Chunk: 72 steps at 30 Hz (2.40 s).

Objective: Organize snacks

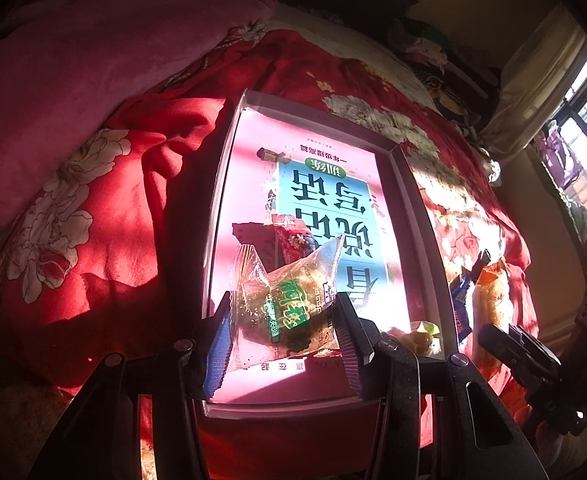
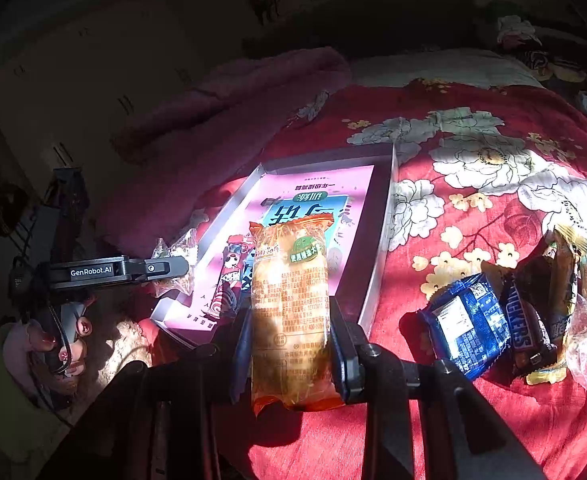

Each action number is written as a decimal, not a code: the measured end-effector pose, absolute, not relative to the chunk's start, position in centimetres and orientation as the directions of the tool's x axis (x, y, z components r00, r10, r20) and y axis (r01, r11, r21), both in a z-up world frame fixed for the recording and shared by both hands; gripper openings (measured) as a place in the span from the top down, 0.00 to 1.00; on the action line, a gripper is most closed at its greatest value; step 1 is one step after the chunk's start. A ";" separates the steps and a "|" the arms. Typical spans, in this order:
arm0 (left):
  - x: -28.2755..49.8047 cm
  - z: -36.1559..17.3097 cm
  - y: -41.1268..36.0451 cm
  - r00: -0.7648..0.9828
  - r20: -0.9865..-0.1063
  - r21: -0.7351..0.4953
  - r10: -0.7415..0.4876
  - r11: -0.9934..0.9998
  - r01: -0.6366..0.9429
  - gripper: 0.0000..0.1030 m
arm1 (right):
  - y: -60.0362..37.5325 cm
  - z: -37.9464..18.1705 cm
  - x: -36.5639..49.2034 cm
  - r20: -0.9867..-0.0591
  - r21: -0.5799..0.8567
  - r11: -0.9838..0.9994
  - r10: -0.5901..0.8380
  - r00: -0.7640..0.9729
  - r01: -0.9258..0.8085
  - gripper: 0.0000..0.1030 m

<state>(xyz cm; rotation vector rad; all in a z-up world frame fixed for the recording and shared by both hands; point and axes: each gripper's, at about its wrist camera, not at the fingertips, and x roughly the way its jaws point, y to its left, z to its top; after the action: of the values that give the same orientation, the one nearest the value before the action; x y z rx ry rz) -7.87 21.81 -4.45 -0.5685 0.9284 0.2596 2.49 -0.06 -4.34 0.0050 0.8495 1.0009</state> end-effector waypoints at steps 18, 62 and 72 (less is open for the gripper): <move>-7.2 -5.8 21.2 0.559 -0.828 -0.330 -0.044 0.844 -0.422 0.52 | 2.8 -6.7 3.6 -0.685 0.368 0.624 0.683 0.253 -0.689 0.68; -6.5 -7.3 21.0 0.531 -0.843 -0.344 -0.088 0.846 -0.407 0.52 | 4.0 -7.0 4.2 -0.699 0.328 0.641 0.659 0.278 -0.694 0.57; -6.2 -7.4 20.6 0.527 -0.844 -0.349 -0.103 0.852 -0.391 0.52 | 3.5 -6.7 4.3 -0.692 0.326 0.644 0.661 0.290 -0.692 0.50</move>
<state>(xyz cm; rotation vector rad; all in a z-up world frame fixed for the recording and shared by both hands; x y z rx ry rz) -6.24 20.58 -7.40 -0.5468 1.0137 0.1825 4.28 3.45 -6.66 -0.0390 0.9025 0.9031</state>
